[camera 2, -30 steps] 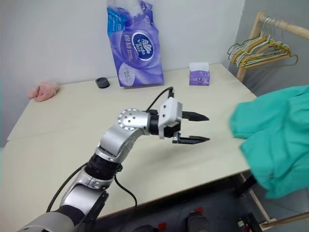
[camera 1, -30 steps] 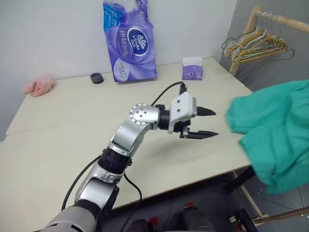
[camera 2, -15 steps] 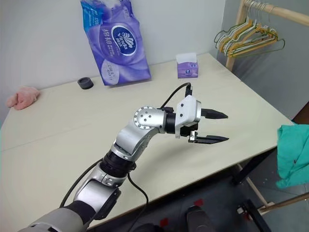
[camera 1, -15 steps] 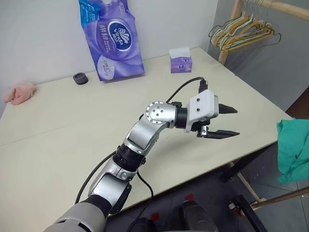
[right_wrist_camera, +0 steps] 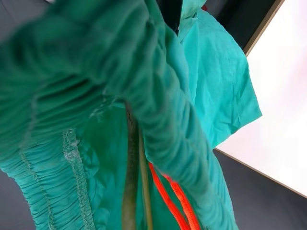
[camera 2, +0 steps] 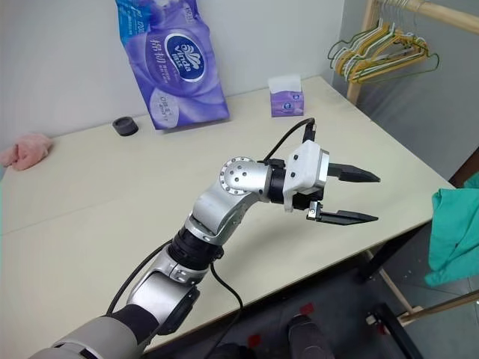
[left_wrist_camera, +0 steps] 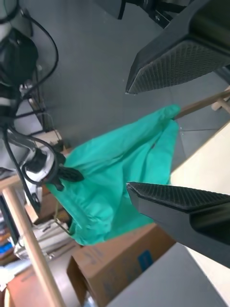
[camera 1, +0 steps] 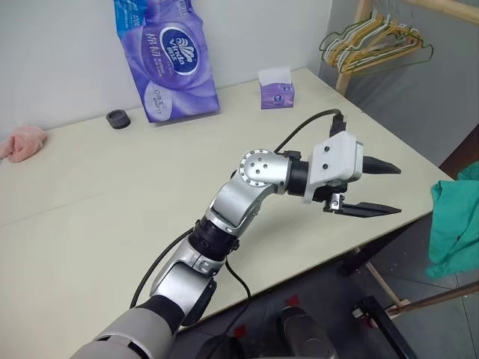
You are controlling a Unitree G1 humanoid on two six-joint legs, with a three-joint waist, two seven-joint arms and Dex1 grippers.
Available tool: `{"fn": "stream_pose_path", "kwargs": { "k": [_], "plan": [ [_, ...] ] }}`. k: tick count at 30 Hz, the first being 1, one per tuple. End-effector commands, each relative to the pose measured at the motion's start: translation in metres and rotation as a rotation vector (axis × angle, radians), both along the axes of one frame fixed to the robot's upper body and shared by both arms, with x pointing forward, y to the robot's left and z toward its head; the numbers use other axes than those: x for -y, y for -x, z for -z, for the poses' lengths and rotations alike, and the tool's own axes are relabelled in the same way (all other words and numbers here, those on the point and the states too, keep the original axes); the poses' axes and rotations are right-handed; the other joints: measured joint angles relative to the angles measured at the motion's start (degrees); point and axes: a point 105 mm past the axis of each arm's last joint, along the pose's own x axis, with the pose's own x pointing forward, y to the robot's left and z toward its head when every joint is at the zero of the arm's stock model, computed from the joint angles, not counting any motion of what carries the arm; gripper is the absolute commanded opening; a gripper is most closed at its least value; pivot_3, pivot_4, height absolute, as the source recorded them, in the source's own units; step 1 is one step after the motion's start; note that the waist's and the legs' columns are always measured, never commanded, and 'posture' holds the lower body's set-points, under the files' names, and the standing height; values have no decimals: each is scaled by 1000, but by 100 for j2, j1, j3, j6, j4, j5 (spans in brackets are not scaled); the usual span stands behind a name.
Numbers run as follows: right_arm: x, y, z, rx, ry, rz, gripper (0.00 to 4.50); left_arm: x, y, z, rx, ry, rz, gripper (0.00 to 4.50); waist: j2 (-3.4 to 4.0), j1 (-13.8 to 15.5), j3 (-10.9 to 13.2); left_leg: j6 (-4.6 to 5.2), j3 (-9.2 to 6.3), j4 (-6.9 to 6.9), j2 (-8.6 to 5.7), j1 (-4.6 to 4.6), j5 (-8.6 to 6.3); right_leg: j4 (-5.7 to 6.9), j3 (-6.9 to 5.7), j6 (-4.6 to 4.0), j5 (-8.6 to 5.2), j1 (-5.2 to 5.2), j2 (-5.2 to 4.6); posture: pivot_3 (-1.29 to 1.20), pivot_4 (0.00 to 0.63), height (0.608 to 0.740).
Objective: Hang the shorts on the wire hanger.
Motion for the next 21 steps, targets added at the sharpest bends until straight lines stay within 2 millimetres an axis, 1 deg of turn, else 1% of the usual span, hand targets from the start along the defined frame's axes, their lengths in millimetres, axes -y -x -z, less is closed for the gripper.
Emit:
{"fn": "stream_pose_path", "kwargs": {
  "k": [1,6,9,10,12,13,14,19,21],
  "plan": [
    [-4,1,-29,86,51,-1,1425,4,6,-12,47,34,27,3090,0,-11,0,0,-1,-1,1,0,0,0,-1,0,0,0,1,-344,170,740],
    [-15,3,-40,124,55,-16,3137,6,7,-13,47,39,31,3090,-1,-52,0,-1,1,-2,1,1,0,1,2,2,0,-1,1,-349,167,740],
    [-25,4,-53,161,111,-24,4184,7,8,-12,50,39,35,3090,0,-67,0,-1,2,-2,1,1,0,0,3,3,1,-1,1,-352,166,740],
    [-28,4,-58,165,160,-28,4481,7,8,-12,51,39,34,3090,0,-73,0,-1,2,-2,1,0,0,0,4,4,1,-2,1,-354,162,740],
    [-40,1,-74,188,315,-76,4481,6,7,-12,52,37,32,3090,1,-73,0,-1,1,-2,1,0,0,0,4,6,0,-3,1,-356,160,740],
    [-49,-1,-85,192,440,-125,4481,6,6,-11,54,33,29,3090,0,-72,0,-1,1,-3,2,-1,-1,1,3,7,0,-5,1,-356,160,740],
    [-58,-4,-90,188,526,-170,4481,5,5,-11,60,29,24,3090,1,-72,-1,-1,1,-3,2,-2,-1,1,3,8,0,-6,1,-357,157,740],
    [-85,-10,-101,173,799,-274,4481,3,-5,-8,81,20,-23,3090,-1,-108,0,-2,2,-2,2,-3,-1,0,4,17,1,-8,2,-348,146,740],
    [-99,-17,-105,178,921,-328,4481,0,-11,-7,86,19,-57,3090,-2,-113,1,-2,3,-1,1,-4,-1,0,5,19,2,-8,1,-339,142,740]
  ]
}}
